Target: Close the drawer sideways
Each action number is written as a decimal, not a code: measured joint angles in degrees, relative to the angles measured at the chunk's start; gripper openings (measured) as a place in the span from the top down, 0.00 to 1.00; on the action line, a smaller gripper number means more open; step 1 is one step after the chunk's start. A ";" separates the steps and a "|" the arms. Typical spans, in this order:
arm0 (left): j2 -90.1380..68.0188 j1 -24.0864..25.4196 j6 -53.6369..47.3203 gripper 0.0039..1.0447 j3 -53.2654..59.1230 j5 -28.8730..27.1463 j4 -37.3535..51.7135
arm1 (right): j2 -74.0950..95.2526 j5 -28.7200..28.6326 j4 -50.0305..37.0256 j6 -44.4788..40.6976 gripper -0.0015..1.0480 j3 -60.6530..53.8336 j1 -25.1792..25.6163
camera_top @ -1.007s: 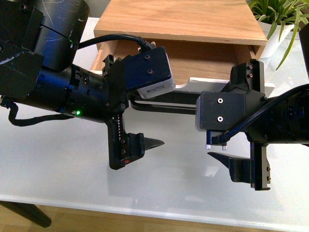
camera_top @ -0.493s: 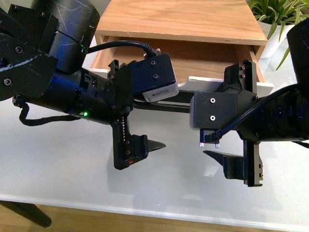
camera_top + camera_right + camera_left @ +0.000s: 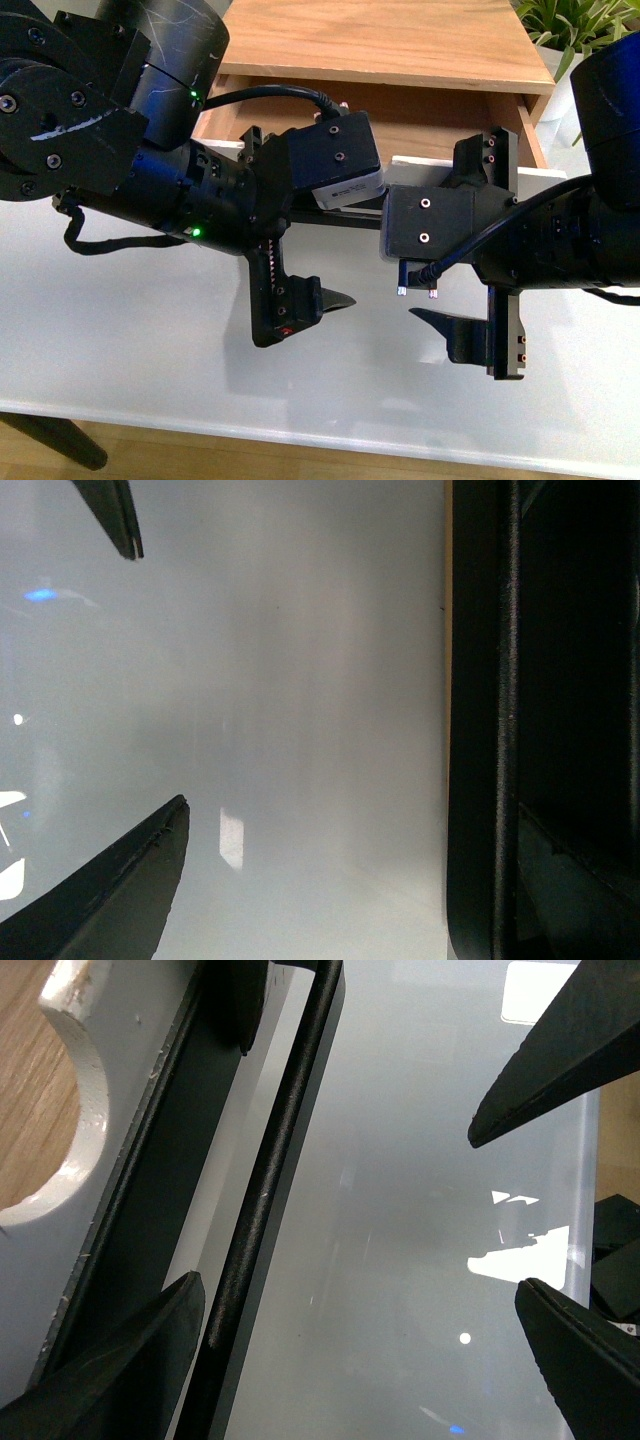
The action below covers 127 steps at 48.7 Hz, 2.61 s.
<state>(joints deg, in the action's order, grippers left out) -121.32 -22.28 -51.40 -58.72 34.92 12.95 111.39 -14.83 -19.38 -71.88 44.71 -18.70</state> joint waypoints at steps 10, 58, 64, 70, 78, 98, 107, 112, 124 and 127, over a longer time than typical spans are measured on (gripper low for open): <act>-1.88 -0.11 0.39 0.08 -3.78 -0.66 -0.70 | 1.20 0.81 -0.90 1.16 0.09 2.36 0.81; -12.28 0.85 5.86 0.08 -22.03 -5.90 -1.29 | 10.67 5.66 -6.05 3.78 0.09 15.15 3.89; -12.90 0.85 6.75 0.08 -22.93 -6.38 -0.83 | 11.06 6.14 -6.71 4.44 0.09 15.67 4.02; -12.96 0.85 7.39 0.08 -22.97 -6.73 -0.48 | 11.15 6.21 -7.21 5.01 0.09 15.67 4.11; -12.94 0.85 8.20 0.08 -22.47 -7.10 0.94 | 11.13 6.45 -8.22 5.73 0.09 15.13 4.11; -1.09 3.43 15.76 0.08 -9.81 -9.99 11.78 | -1.11 7.82 -13.90 14.32 0.09 2.95 6.19; 12.17 6.45 23.39 0.08 1.31 -9.07 19.43 | -12.66 7.56 -17.84 21.90 0.09 -6.40 5.97; 19.45 8.90 28.87 0.08 7.89 -9.09 22.86 | -18.88 8.44 -19.71 26.56 0.09 -11.78 5.60; 48.74 19.78 49.22 0.23 31.95 -27.67 32.02 | -33.73 26.95 -34.67 45.42 0.19 -27.12 1.70; 54.69 21.57 50.10 0.33 37.03 -33.90 31.82 | -33.11 29.33 -42.69 54.73 0.29 -30.60 2.56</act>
<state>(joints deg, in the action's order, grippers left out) -66.63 -0.71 -1.30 -21.69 1.02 44.77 78.28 14.50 -62.06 -17.15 14.11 -16.14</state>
